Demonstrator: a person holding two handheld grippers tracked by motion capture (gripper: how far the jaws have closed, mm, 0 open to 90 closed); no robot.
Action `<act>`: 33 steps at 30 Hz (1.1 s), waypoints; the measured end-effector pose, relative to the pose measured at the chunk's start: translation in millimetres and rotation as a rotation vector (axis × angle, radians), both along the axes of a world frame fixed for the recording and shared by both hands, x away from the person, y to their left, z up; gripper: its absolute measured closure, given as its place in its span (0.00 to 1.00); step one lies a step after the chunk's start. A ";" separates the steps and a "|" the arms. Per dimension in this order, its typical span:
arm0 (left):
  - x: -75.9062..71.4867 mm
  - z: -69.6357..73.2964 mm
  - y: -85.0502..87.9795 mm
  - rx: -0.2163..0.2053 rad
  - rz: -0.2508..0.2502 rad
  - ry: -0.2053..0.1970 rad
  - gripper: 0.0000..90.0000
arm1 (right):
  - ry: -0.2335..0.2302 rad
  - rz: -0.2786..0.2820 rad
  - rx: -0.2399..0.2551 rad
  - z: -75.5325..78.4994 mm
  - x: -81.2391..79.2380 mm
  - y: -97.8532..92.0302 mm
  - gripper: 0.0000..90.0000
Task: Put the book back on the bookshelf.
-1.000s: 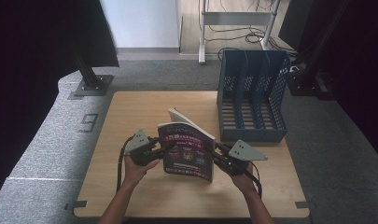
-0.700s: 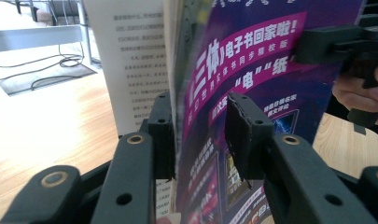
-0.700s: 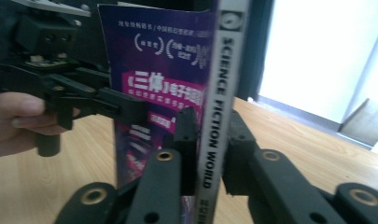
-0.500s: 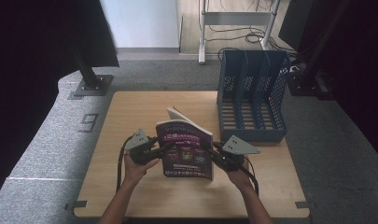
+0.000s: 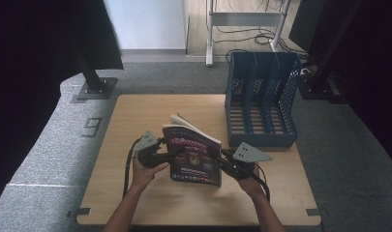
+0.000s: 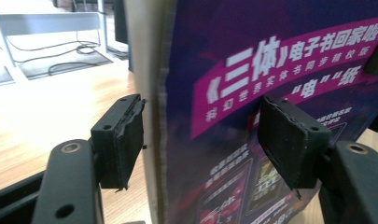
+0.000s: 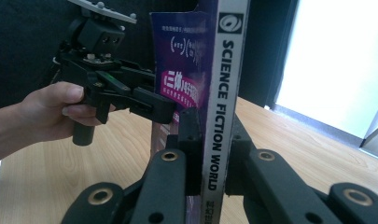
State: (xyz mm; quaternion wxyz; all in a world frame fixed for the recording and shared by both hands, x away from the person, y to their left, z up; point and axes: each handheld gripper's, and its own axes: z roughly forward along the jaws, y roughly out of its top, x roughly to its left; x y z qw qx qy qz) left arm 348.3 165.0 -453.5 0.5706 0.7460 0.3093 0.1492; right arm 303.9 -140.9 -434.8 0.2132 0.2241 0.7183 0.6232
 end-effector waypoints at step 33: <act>0.9 3.5 0.7 -0.051 -0.013 -0.017 0.32 | -0.024 0.016 -0.046 3.9 -1.2 9.5 0.90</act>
